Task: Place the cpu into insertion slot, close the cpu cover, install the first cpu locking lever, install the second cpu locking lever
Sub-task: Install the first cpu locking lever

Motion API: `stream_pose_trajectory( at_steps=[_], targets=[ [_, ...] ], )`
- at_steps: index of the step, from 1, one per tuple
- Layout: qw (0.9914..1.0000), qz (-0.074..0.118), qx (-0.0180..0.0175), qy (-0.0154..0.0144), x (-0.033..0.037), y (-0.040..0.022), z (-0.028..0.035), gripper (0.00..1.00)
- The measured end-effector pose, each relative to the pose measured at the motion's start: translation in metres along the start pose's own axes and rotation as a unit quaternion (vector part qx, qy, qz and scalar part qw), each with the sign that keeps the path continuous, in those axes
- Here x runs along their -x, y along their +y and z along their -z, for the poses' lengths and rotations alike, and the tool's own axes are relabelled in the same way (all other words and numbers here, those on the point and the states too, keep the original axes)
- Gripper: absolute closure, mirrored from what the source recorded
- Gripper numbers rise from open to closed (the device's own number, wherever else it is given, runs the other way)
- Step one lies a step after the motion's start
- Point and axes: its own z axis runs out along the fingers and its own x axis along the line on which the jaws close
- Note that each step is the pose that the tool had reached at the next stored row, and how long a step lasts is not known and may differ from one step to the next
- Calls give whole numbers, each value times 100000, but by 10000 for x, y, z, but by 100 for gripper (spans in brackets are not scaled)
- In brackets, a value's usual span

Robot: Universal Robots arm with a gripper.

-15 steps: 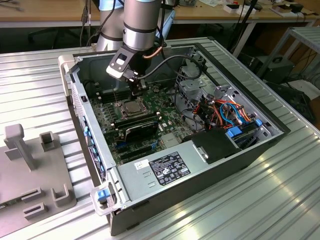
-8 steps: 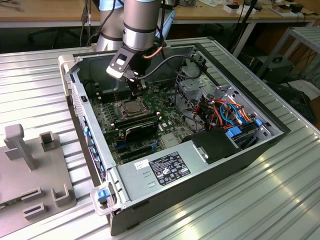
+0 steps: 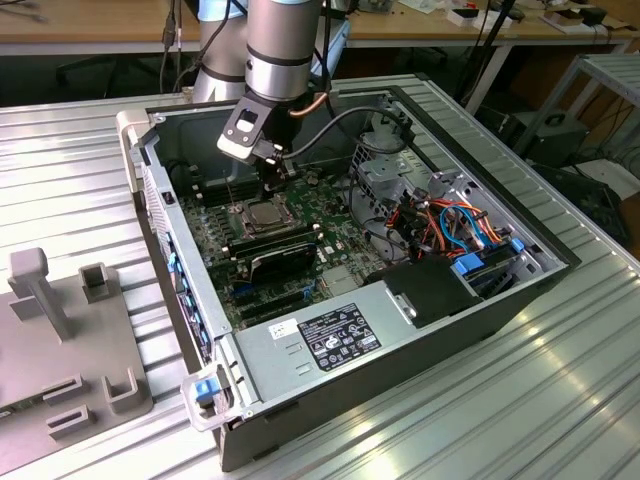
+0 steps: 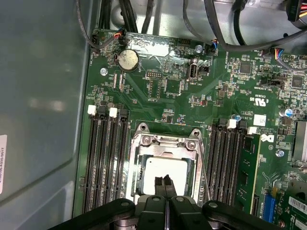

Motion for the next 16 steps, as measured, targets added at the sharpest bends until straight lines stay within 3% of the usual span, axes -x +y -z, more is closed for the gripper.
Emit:
stream_pose_trajectory(
  at_steps=[9, 13, 16],
  targets=[
    [99999, 487, 20, 8, -1, -4, 0, 89],
    [99926, 3854, 154, 57, -1, -3, 0, 89],
    [99780, 6620, 263, 97, -1, -4, -1, 89]
  ],
)
